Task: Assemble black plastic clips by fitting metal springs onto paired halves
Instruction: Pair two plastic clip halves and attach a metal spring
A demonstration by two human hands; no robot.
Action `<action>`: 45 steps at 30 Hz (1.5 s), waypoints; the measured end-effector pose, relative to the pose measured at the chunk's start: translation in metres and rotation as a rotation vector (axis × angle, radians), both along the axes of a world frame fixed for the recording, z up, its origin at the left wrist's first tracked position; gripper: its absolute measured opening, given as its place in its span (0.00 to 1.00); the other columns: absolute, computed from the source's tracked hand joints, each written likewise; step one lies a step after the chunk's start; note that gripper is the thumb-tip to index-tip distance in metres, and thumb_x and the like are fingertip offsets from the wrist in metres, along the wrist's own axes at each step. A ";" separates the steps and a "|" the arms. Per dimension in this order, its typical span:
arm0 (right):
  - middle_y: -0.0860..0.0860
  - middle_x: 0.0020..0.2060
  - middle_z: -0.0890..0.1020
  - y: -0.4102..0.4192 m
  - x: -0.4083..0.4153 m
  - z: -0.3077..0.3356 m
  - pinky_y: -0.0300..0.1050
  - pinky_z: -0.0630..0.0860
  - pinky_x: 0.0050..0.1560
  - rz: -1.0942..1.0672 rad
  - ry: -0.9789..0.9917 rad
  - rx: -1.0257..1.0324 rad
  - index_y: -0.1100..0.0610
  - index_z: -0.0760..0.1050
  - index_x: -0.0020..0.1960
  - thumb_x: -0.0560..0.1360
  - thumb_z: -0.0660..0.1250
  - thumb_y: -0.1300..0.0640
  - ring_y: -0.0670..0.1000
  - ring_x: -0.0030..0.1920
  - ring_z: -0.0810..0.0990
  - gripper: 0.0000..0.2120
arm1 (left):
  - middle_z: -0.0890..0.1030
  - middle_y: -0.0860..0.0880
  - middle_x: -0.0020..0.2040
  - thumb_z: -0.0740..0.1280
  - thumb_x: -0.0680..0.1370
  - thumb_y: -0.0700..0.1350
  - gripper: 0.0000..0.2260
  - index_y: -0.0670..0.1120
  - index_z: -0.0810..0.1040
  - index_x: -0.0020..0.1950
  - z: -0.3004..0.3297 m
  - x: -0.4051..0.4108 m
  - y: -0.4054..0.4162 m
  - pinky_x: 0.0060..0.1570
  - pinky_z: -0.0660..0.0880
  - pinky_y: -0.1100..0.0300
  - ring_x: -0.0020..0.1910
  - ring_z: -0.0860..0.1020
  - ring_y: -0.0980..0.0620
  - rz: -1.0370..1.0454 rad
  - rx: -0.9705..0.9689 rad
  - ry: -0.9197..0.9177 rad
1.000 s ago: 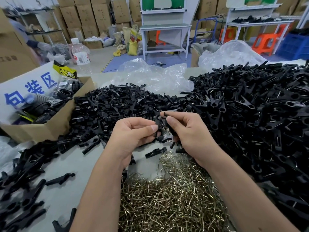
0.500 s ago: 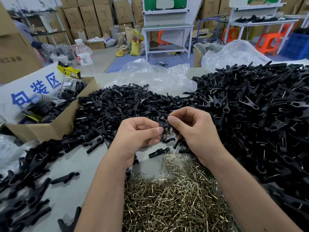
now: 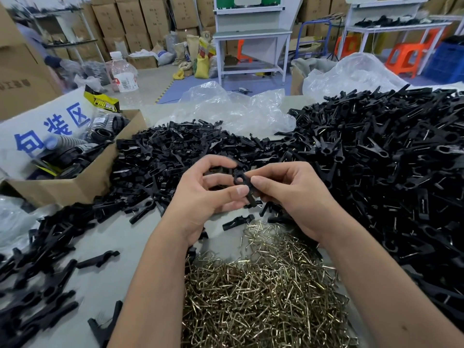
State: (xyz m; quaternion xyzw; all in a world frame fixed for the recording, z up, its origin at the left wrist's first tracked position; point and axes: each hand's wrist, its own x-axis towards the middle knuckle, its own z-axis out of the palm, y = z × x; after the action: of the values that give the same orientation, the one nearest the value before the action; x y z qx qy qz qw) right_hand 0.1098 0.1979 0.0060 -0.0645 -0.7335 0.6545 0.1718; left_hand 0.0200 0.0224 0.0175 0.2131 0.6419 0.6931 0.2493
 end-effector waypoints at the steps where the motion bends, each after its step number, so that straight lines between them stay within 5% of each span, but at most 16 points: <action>1: 0.54 0.43 0.88 0.001 0.001 0.001 0.41 0.81 0.46 0.019 0.002 -0.019 0.52 0.88 0.50 0.78 0.74 0.60 0.52 0.44 0.86 0.05 | 0.87 0.46 0.48 0.82 0.65 0.43 0.21 0.52 0.85 0.56 0.000 0.000 -0.001 0.42 0.83 0.56 0.43 0.87 0.43 -0.030 0.014 0.033; 6: 0.55 0.36 0.85 0.000 0.002 0.005 0.44 0.80 0.40 -0.021 0.019 -0.008 0.58 0.81 0.43 0.75 0.77 0.58 0.53 0.37 0.82 0.06 | 0.87 0.46 0.45 0.82 0.63 0.45 0.18 0.46 0.87 0.52 0.000 -0.002 -0.002 0.43 0.84 0.60 0.43 0.87 0.44 -0.052 0.046 0.067; 10: 0.47 0.32 0.82 -0.002 0.003 0.005 0.33 0.73 0.33 -0.202 0.018 0.589 0.52 0.78 0.41 0.78 0.74 0.50 0.41 0.30 0.77 0.10 | 0.86 0.41 0.44 0.82 0.61 0.41 0.15 0.42 0.84 0.45 -0.004 -0.008 -0.006 0.41 0.84 0.59 0.44 0.87 0.44 0.082 0.062 0.026; 12: 0.45 0.32 0.81 -0.003 0.005 0.006 0.33 0.73 0.30 -0.040 -0.137 0.726 0.50 0.79 0.40 0.78 0.74 0.50 0.41 0.29 0.78 0.09 | 0.84 0.39 0.43 0.80 0.60 0.37 0.14 0.40 0.81 0.43 -0.006 -0.013 -0.008 0.41 0.82 0.63 0.42 0.87 0.45 0.210 0.087 -0.046; 15: 0.42 0.37 0.81 -0.010 0.003 0.001 0.36 0.76 0.37 0.138 -0.398 0.956 0.49 0.82 0.43 0.76 0.76 0.50 0.42 0.36 0.80 0.06 | 0.82 0.38 0.42 0.79 0.58 0.36 0.16 0.41 0.78 0.42 -0.009 -0.016 -0.009 0.41 0.82 0.63 0.43 0.87 0.44 0.330 0.116 -0.100; 18: 0.43 0.41 0.82 -0.017 0.001 0.000 0.42 0.79 0.46 0.136 -0.456 1.051 0.50 0.83 0.45 0.74 0.78 0.47 0.46 0.43 0.82 0.08 | 0.80 0.44 0.35 0.79 0.58 0.36 0.17 0.42 0.78 0.43 -0.009 -0.017 -0.008 0.41 0.82 0.62 0.44 0.86 0.43 0.344 0.150 -0.094; 24: 0.46 0.34 0.83 -0.012 0.004 0.003 0.42 0.78 0.36 0.221 -0.413 0.877 0.49 0.80 0.40 0.76 0.77 0.54 0.46 0.35 0.81 0.08 | 0.83 0.44 0.40 0.79 0.60 0.39 0.15 0.43 0.80 0.43 -0.009 -0.016 -0.008 0.46 0.83 0.59 0.44 0.85 0.48 0.302 0.137 -0.043; 28: 0.45 0.30 0.83 -0.008 0.008 0.009 0.35 0.73 0.29 0.201 -0.273 0.655 0.51 0.79 0.41 0.77 0.76 0.57 0.43 0.28 0.80 0.08 | 0.82 0.52 0.34 0.80 0.61 0.42 0.14 0.45 0.81 0.42 -0.009 -0.016 -0.010 0.46 0.82 0.58 0.39 0.82 0.52 0.314 0.099 0.010; 34: 0.49 0.33 0.85 -0.004 0.010 0.014 0.43 0.81 0.33 0.132 -0.180 0.585 0.51 0.84 0.38 0.74 0.79 0.60 0.44 0.30 0.79 0.08 | 0.83 0.50 0.36 0.81 0.60 0.45 0.15 0.47 0.81 0.43 -0.010 -0.017 -0.012 0.46 0.80 0.57 0.38 0.81 0.52 0.326 0.109 0.015; 39: 0.52 0.36 0.85 0.001 0.010 0.010 0.56 0.84 0.32 0.151 -0.277 0.537 0.55 0.77 0.44 0.82 0.68 0.64 0.56 0.34 0.86 0.09 | 0.84 0.51 0.38 0.82 0.57 0.47 0.15 0.51 0.83 0.40 -0.009 -0.017 -0.014 0.47 0.81 0.58 0.41 0.84 0.52 0.283 0.101 0.064; 45: 0.58 0.36 0.85 0.005 0.006 0.010 0.43 0.82 0.35 0.024 -0.074 0.151 0.56 0.86 0.44 0.78 0.72 0.67 0.54 0.33 0.83 0.08 | 0.85 0.47 0.44 0.83 0.56 0.47 0.15 0.52 0.84 0.39 -0.008 -0.015 -0.016 0.54 0.81 0.50 0.47 0.81 0.45 0.150 0.117 0.194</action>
State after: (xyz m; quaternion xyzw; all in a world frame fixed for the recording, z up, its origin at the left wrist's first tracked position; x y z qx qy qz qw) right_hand 0.1158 0.2031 0.0162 -0.0668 -0.7873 0.5964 0.1410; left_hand 0.0050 0.0064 0.0092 0.2448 0.6354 0.7224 0.1208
